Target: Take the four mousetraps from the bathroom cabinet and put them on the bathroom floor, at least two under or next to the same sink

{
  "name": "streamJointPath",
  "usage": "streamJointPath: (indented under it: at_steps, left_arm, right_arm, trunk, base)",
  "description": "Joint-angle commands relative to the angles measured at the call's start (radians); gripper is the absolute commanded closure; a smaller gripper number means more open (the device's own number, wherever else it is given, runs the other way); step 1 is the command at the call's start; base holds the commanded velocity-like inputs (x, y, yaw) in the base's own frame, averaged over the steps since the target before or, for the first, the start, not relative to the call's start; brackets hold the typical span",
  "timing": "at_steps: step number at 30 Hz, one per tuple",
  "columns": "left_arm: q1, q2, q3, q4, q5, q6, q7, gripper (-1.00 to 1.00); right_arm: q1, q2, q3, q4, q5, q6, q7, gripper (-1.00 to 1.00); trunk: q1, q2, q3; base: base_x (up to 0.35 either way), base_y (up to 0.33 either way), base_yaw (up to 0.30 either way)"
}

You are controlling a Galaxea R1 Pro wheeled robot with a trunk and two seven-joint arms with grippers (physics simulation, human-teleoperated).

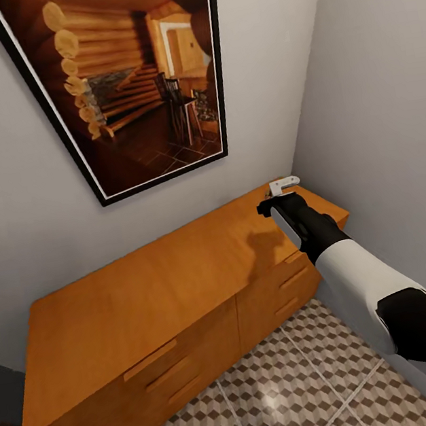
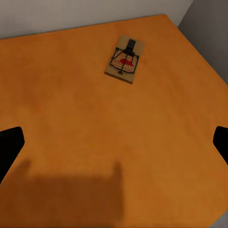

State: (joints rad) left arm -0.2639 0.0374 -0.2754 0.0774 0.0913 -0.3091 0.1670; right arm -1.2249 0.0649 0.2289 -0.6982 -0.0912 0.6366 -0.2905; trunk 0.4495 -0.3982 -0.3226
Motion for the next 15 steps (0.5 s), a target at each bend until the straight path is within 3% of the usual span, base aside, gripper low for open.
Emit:
streamJointPath:
  at_steps: [1,15]
  left_arm:
    - [-0.001,-0.001,-0.008,0.004,0.008,-0.007,0.002,1.00]
    - [-0.001,-0.002,-0.010,0.004,0.008,-0.006,0.002,1.00]
  right_arm:
    - [-0.001,-0.001,0.004,0.000,-0.010,0.003,-0.009,-1.00]
    - [-0.001,-0.001,0.004,0.003,-0.009,-0.029,-0.009,-1.00]
  trunk:
    - [0.001,-0.002,-0.002]
    - [0.001,-0.002,-0.002]
  base:
    - [0.000,0.000,-0.001]
    - [0.000,0.000,0.000]
